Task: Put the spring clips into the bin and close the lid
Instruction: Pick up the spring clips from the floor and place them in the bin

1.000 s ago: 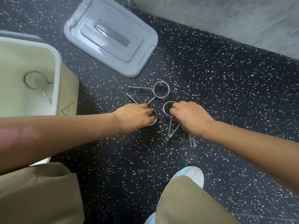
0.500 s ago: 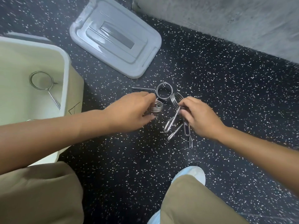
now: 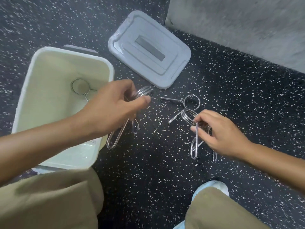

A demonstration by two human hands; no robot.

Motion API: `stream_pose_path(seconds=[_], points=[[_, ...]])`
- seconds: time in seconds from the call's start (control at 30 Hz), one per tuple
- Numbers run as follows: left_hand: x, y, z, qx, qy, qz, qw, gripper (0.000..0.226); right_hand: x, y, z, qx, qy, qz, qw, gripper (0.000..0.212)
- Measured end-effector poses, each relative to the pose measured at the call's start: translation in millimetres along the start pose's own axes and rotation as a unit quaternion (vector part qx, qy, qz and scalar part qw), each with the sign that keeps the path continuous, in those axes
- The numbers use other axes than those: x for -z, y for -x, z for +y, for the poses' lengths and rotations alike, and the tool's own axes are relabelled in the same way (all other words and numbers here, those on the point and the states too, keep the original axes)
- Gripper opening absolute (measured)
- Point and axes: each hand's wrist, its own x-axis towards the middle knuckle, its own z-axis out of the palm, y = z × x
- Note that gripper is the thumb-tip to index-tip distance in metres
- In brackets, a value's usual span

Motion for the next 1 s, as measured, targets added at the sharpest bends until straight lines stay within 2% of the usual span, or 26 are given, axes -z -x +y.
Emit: stream_pose_path(seconds=[0.1,0.23,0.37,0.47,0.57,0.77,0.9,1.0], points=[[15.2,13.1,-8.6,0.014,0.065,0.005,0.998,0.049,1.4,-13.8,-20.6,0.023,0.003,0.014,1.000,0.020],[33.4,26.8,-17.7,0.017,0.161,0.048,0.986,0.011,3.1,-31.7,-44.8,0.071,0.008,0.024,0.997,0.027],[57.7,39.4,-30.0,0.015,0.125,0.081,0.989,0.046,2.3,-43.4,-64.4,0.103,-0.022,0.026,0.994,0.028],[74.7,48.2,-41.6,0.038,0.121,0.098,0.987,0.047,-1.2,-49.8,-78.1,0.111,-0.055,0.035,0.992,0.021],[91.4,58.1,-58.5,0.071,0.116,0.123,0.983,0.051,-8.0,-58.9,-95.0,0.083,-0.094,0.026,0.992,0.011],[103.2,64.4,-95.9,0.124,0.109,0.109,0.980,0.065,-15.2,-71.1,-112.9,0.023,-0.132,0.025,0.991,0.009],[96.3,61.6,-117.5,0.174,0.136,0.088,0.971,0.052,-17.2,-74.3,-121.2,-0.015,-0.169,0.019,0.985,0.014],[84.9,55.6,-129.7,0.179,0.111,0.076,0.975,0.021,-17.2,-76.8,-124.7,-0.012,-0.172,0.019,0.985,0.016]])
